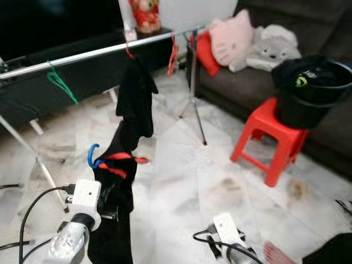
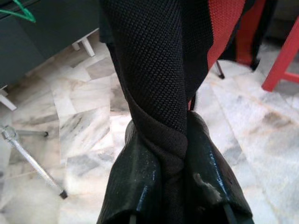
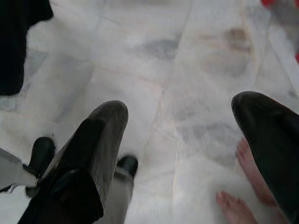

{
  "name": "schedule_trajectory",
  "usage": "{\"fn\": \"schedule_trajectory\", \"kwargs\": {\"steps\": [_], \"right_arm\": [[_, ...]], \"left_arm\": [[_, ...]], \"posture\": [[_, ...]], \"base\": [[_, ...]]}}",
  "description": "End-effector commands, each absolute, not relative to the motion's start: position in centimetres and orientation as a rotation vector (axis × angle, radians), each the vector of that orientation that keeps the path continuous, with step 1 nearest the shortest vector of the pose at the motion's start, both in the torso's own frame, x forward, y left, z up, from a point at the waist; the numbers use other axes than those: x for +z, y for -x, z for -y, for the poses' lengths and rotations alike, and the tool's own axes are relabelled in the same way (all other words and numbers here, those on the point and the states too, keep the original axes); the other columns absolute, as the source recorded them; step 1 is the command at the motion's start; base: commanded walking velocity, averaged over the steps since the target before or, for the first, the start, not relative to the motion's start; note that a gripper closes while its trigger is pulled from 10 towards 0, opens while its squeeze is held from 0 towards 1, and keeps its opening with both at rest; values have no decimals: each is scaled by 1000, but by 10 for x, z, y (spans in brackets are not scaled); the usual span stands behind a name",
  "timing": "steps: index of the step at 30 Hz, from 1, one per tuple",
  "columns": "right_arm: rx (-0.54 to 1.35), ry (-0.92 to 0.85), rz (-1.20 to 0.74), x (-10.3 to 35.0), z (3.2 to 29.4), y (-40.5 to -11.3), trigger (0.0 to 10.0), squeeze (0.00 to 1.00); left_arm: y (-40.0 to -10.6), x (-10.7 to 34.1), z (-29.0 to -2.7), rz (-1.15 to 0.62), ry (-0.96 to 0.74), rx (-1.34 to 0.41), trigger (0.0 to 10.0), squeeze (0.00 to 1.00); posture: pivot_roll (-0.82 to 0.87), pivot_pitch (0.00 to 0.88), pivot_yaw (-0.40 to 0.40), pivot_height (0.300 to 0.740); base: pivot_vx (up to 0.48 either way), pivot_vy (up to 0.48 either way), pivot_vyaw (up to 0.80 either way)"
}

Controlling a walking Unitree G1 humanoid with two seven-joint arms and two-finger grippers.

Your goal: Hang hanger

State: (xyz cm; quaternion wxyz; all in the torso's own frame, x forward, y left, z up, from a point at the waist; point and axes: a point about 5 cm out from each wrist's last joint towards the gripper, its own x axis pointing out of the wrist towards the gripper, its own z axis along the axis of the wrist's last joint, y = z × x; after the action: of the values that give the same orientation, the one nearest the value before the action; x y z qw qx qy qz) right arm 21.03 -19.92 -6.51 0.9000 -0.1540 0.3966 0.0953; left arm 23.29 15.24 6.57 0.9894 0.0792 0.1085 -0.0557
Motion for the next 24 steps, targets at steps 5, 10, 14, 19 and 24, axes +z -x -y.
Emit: {"fn": "schedule_trajectory", "kwargs": {"steps": [5,10,14,19,24], "right_arm": [[279,357,-762,-60,191,-218,10000,0],[299,403,-721,-57,189,-221,10000,0],[407,442,-656,-53,181,-225,10000,0],[524,409,-314,18,181,-294,10000,0],[570,394,-208,46,181,-312,10000,0]], "left_arm": [[-239,79,-144,-199,-199,-194,10000,0],[-238,83,-141,-211,-220,-265,10000,0],[-239,89,-135,-216,-239,-358,10000,0],[-240,93,-133,-220,-229,-403,10000,0],[-241,94,-132,-221,-234,-420,10000,0]], "posture": [[-137,0,81,732],[-134,0,82,732],[-133,0,82,732],[-137,0,83,732],[-147,0,84,732]], "base": [[0,0,0],[0,0,0],[0,0,0],[0,0,0],[0,0,0]]}}
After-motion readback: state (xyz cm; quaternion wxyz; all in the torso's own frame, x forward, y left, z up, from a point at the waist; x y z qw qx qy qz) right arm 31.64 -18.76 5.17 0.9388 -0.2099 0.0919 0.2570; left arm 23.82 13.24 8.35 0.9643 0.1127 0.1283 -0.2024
